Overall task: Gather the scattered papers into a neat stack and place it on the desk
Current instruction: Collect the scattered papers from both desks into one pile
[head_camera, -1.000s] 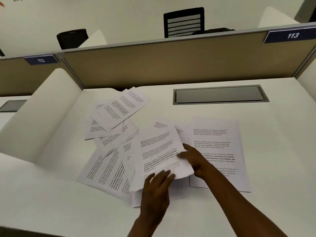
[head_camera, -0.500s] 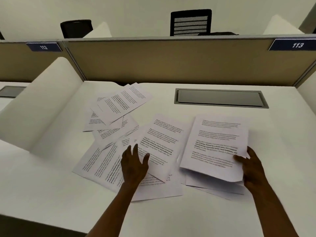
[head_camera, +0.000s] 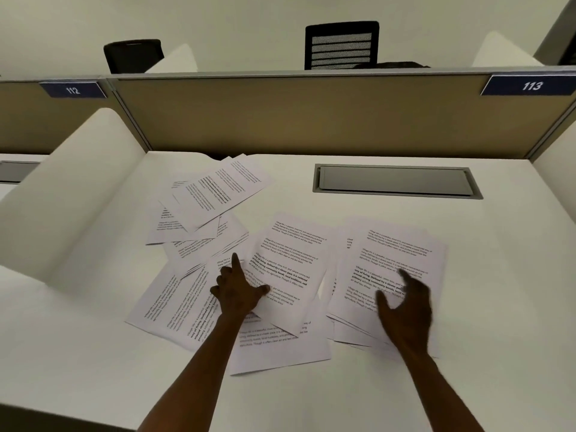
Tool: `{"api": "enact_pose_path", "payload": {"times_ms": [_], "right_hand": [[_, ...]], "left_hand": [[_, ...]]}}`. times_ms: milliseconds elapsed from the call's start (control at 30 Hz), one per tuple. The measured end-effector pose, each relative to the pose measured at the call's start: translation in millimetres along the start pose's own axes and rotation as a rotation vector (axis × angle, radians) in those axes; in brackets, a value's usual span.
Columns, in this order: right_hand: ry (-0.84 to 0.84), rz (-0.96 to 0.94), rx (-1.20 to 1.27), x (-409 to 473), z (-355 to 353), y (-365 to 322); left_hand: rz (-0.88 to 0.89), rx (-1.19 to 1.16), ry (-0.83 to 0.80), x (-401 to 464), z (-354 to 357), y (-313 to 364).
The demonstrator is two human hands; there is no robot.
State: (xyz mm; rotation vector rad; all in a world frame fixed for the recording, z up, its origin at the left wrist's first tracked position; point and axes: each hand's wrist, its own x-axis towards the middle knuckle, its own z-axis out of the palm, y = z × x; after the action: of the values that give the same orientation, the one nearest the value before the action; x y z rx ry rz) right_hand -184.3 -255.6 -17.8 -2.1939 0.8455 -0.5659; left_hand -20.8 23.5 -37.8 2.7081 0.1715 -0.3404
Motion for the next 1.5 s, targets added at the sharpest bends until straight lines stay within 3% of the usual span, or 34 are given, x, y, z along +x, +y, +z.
{"api": "enact_pose_path", "payload": {"times_ms": [100,233,433,700,933,1000,1067,1133,1233,1300,1400,1500], "right_hand": [[-0.274,-0.04,0.17,-22.8,25.7,-28.5],[-0.535,-0.127,0.125,-42.3,63.3,-40.5],[-0.623,-0.482,-0.3,-56.0,99.6,-38.4],[-0.612,-0.518,-0.366,-65.0,107.6,-28.9],[-0.682,-0.503,-0.392,-65.2,106.1,-26.2],[-0.708,-0.533,-0.395,-65.7,104.5,-27.2],[-0.718,-0.581,-0.384,-69.4,103.7,-28.0],[-0.732,-0.607,-0.374,-73.2,104.0,-27.5],[-0.757,-0.588,-0.313,-72.7,102.9,-28.6],[-0.738,-0.529,-0.202,-69.8,99.9,-33.5],[-0.605,-0.321,0.033,-60.1,91.1,-45.2],[-0.544,0.028,0.289,-39.6,80.0,-57.7]], "left_hand": [[-0.024,-0.071,-0.014,-5.1,-2.2,1.1],[-0.014,-0.223,-0.002,-33.8,-0.4,-1.2],[-0.044,-0.09,0.041,-88.0,14.3,-19.5],[-0.19,-0.353,0.029,-88.6,-7.4,-12.4],[-0.314,-1.003,0.106,-78.5,-31.9,-4.8],[-0.445,-1.244,0.021,-73.0,-37.5,-5.8],[-0.445,-1.359,-0.131,-68.8,-40.2,-7.3],[-0.328,-1.216,-0.204,-71.2,-38.7,-7.1],[-0.174,-0.844,-0.088,-77.9,-35.4,-3.7],[-0.086,-0.752,-0.027,-83.0,-37.1,-1.4],[0.049,-0.718,0.014,-91.7,-44.0,-0.9],[0.109,-0.794,-0.002,-100.8,-59.5,-4.5]]}}
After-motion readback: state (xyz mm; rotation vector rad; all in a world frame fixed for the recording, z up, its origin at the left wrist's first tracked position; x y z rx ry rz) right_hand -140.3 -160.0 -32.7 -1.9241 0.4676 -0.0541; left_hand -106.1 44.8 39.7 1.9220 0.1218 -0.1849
